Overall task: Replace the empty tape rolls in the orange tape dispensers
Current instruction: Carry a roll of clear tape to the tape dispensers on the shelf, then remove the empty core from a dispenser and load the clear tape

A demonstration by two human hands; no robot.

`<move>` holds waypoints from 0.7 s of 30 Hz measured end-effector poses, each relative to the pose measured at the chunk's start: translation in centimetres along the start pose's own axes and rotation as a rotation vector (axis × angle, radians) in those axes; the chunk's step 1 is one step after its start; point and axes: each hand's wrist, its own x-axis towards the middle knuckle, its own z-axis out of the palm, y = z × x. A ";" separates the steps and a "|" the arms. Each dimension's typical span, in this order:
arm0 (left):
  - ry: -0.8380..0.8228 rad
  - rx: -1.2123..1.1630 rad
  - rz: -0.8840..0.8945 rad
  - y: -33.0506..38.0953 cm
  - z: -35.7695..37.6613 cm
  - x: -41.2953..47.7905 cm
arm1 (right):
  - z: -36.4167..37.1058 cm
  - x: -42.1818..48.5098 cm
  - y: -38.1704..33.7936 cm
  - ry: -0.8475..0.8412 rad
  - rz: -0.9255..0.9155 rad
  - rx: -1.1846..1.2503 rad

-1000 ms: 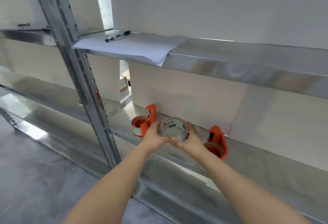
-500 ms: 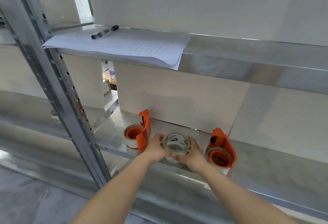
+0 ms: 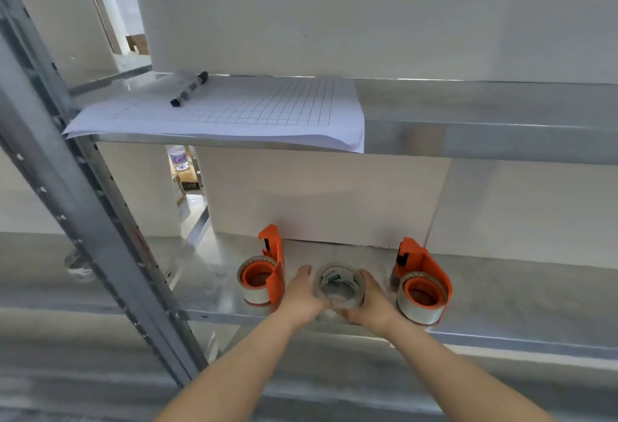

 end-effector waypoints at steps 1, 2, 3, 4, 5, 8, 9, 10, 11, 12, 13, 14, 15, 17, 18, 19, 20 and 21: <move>0.023 0.011 0.016 0.4 -0.4 0.1 | -0.4 0.2 0.0 -0.011 0.022 -0.021; 0.051 0.021 0.039 0.5 -0.9 0.4 | -0.8 0.3 0.0 -0.018 0.027 -0.055; 0.078 0.041 0.065 0.5 -1.6 0.7 | -1.2 0.4 -0.1 -0.015 0.014 -0.115; 0.101 0.067 0.085 0.7 -2.4 0.8 | -1.6 0.7 0.0 0.001 -0.013 -0.194; 0.128 0.108 0.092 0.7 -3.3 0.9 | -2.0 0.9 -0.1 0.015 -0.038 -0.266; 0.215 0.193 0.126 -0.4 -6.2 1.3 | -1.8 1.2 -1.4 0.043 -0.099 -0.361; 0.221 0.203 0.123 -1.3 -7.4 1.3 | -0.9 1.2 -2.2 0.052 -0.112 -0.372; 0.214 0.215 0.101 -2.3 -8.5 1.3 | 0.0 1.2 -3.0 0.052 -0.116 -0.383; 0.194 0.230 0.064 -3.3 -9.3 1.3 | 0.9 1.2 -3.7 0.043 -0.117 -0.387; 0.168 0.243 0.022 -4.2 -10.0 1.2 | 1.8 1.3 -4.3 0.027 -0.118 -0.382; 0.141 0.255 -0.014 -5.1 -10.5 1.2 | 2.7 1.4 -4.8 0.006 -0.120 -0.359; 0.113 0.265 -0.039 -5.9 -10.8 1.2 | 3.5 1.6 -5.3 -0.019 -0.123 -0.325; 0.084 0.261 -0.050 -6.7 -11.0 1.2 | 4.3 1.7 -5.7 -0.040 -0.129 -0.293; 0.042 0.229 -0.050 -7.9 -11.1 1.1 | 5.8 2.0 -6.5 -0.083 -0.147 -0.267; 0.021 0.193 -0.063 -8.3 -11.1 1.1 | 6.4 2.1 -6.8 -0.107 -0.148 -0.264; -0.007 0.145 -0.087 -8.7 -11.0 1.1 | 7.0 2.2 -7.1 -0.129 -0.137 -0.256; -0.040 0.097 -0.106 -8.9 -10.9 1.2 | 7.5 2.3 -7.4 -0.145 -0.120 -0.241; -0.065 0.058 -0.115 -9.1 -10.7 1.3 | 7.9 2.5 -7.5 -0.157 -0.110 -0.222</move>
